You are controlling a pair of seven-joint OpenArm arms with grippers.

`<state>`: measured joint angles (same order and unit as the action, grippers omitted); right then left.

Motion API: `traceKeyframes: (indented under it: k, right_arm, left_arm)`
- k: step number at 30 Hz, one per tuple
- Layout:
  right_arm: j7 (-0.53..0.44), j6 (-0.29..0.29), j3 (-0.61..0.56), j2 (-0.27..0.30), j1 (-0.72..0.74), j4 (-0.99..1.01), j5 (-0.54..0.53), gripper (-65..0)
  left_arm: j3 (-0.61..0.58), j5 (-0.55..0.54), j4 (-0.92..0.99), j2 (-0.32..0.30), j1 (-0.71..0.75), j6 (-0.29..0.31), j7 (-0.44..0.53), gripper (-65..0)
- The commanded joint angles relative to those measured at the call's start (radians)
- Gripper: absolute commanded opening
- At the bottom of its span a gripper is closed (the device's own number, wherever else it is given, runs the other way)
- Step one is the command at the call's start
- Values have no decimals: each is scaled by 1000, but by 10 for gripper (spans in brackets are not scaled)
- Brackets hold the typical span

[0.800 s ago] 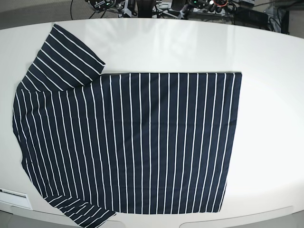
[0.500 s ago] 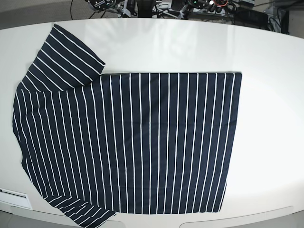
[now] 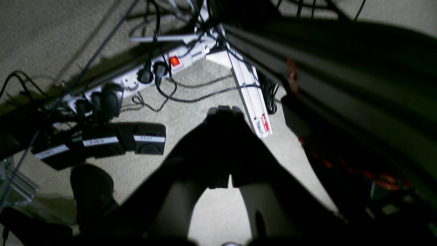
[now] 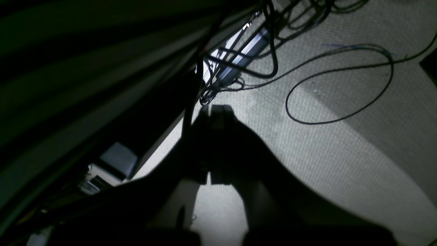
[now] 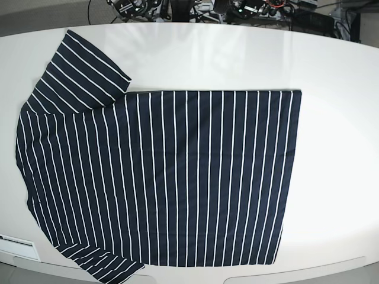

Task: Fold the T-shirt properly

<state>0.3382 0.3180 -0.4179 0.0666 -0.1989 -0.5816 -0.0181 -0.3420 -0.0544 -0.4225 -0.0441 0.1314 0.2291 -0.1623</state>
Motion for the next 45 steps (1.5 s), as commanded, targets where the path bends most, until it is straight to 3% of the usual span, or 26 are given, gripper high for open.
traceKeyframes:
  k: [1,7,14,19,22,24,26,32,39,45]
  right_arm:
    - [19,6,-1,9,-28,-24,-4,-650]
    - [23,-21,-1,74,-204,-212,-11,-650]
    - [26,-67,-1,192,-476,-551,-11,-650]
    - [31,-160,-1,290,-680,-857,-10,-650]
    - [72,-274,-1,347,-792,-1052,3,-650]
    - [91,-344,-1,379,-863,-1174,46,-650]
    - [103,-392,0,399,-930,-1283,112,-650]
    - [180,-511,0,402,-1084,-1498,312,-650]
    - [263,-613,0,402,-1110,-1624,528,-650]
    - [356,-684,0,404,-1110,-1683,675,-650]
  left_arm:
    - [-4,-2,-22,-4,31,11,-14,-650]
    - [-4,-2,-215,-56,201,11,-28,-650]
    - [-5,-48,-529,-187,428,11,-72,-650]
    - [-5,-58,-808,-314,620,11,-82,-650]
    - [-4,-54,-982,-394,738,10,-84,-650]
    - [-4,-7,-1087,-444,808,-2,-86,-650]
    - [-4,44,-1181,-486,868,-56,-103,-650]
    - [-3,159,-1428,-575,1002,-146,-177,-650]
    - [-2,339,-1657,-624,1097,-227,-244,-650]
    - [-2,459,-1790,-626,1123,-307,-280,-650]
